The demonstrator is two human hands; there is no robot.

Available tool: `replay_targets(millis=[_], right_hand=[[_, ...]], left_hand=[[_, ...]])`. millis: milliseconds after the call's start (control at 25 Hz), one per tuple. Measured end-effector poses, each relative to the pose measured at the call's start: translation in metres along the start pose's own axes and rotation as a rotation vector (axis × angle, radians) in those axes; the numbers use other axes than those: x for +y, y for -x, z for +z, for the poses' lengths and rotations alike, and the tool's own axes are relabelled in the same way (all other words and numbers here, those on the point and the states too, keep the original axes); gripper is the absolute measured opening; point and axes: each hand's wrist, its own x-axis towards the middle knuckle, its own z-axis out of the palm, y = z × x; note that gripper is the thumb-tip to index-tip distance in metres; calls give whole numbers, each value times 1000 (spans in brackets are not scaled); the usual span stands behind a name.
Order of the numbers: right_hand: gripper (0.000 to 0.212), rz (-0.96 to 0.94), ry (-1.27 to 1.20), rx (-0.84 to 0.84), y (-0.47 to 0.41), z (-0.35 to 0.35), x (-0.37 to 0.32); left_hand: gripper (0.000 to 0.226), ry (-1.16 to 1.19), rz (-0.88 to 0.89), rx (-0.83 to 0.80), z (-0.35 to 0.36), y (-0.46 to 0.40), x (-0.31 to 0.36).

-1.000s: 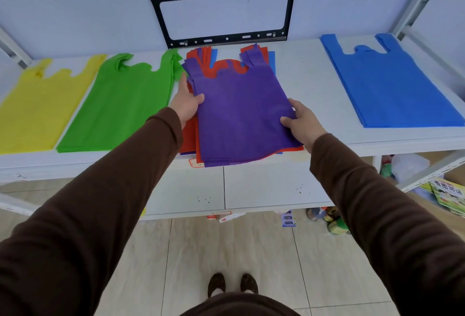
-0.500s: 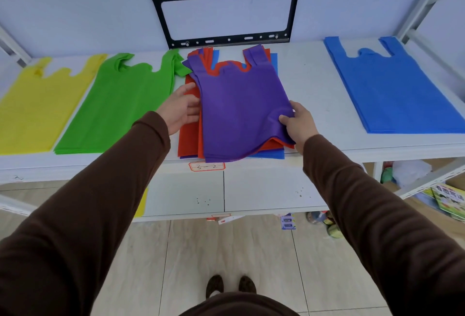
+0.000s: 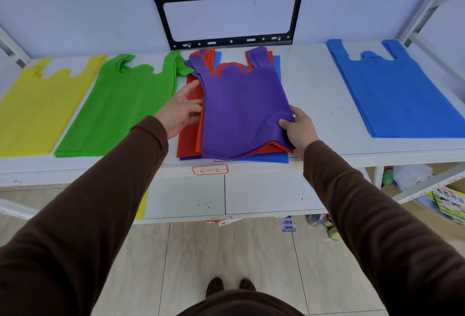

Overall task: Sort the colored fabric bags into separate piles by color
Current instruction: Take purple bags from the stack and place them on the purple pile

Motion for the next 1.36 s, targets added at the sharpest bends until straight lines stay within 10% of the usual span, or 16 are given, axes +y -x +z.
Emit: replay_targets(millis=[480,800,1040,1360], right_hand=[[46,9,-19,-4,-2,4,0],[43,11,-55,-57,-5,-1,-1],[46,-151,90,275,5,-23,-10],[62,159,-1,-136,24,-32,-33]], left_hand=[[81,-16,13,-52,-12,-6,-10],[38,-809,338,99,-28,-18,-19],[18,-353,244,189,-14,-10,-9],[15,-120,153,174,-24,-8,-16]])
